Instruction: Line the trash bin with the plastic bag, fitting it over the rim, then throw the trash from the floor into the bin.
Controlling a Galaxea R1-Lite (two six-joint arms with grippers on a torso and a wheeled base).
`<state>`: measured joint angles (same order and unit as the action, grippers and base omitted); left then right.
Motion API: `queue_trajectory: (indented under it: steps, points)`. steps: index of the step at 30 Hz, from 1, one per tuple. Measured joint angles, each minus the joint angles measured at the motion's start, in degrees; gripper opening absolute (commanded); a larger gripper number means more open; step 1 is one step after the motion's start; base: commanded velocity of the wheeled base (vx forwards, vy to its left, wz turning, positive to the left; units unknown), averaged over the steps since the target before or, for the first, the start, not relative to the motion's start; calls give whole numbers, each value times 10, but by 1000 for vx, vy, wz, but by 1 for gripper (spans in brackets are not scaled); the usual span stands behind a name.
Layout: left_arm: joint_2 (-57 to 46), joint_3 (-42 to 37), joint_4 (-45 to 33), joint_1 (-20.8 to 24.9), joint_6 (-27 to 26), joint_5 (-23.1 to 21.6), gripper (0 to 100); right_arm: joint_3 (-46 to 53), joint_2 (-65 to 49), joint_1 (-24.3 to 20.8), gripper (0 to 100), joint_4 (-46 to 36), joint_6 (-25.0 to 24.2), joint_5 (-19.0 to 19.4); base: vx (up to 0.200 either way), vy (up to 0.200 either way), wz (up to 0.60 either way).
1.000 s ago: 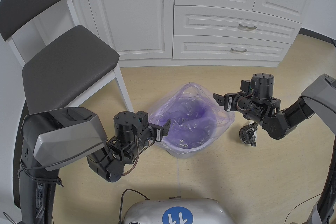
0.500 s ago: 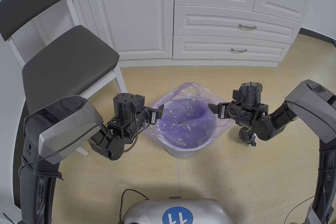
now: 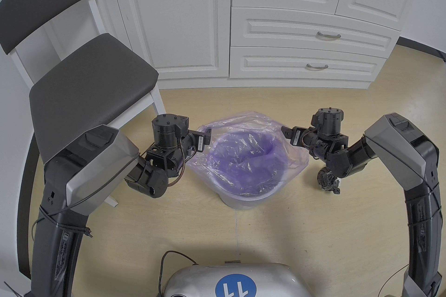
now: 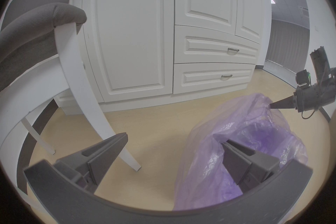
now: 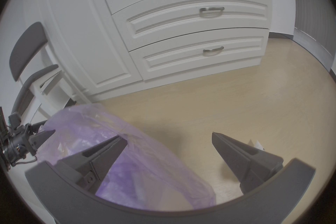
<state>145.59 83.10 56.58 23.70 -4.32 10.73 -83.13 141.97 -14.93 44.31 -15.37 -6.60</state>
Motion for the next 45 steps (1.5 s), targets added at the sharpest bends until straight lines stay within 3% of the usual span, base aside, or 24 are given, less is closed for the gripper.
queue_trajectory:
  steps: [11, 17, 26, 33, 45]
  points:
    - [64, 134, -59, -12, 6, 18, 100, -74, 63, 21, 100, -4, -71, 4, 0, 0, 0]
    - [89, 179, -89, -20, 35, 23, 100, -89, 71, 22, 100, -7, -91, 5, 0, 0, 0]
    - [89, 185, -105, -18, 35, 38, 100, -73, 32, 22, 100, -64, -91, 6, 0, 0, 0]
    - [80, 171, -103, -18, 33, 58, 100, -44, 5, 17, 100, -68, -88, 17, 0, 0, 0]
    - [44, 130, -110, 1, 8, 55, 100, -15, -16, 19, 100, -73, -68, 38, 0, 0, 0]
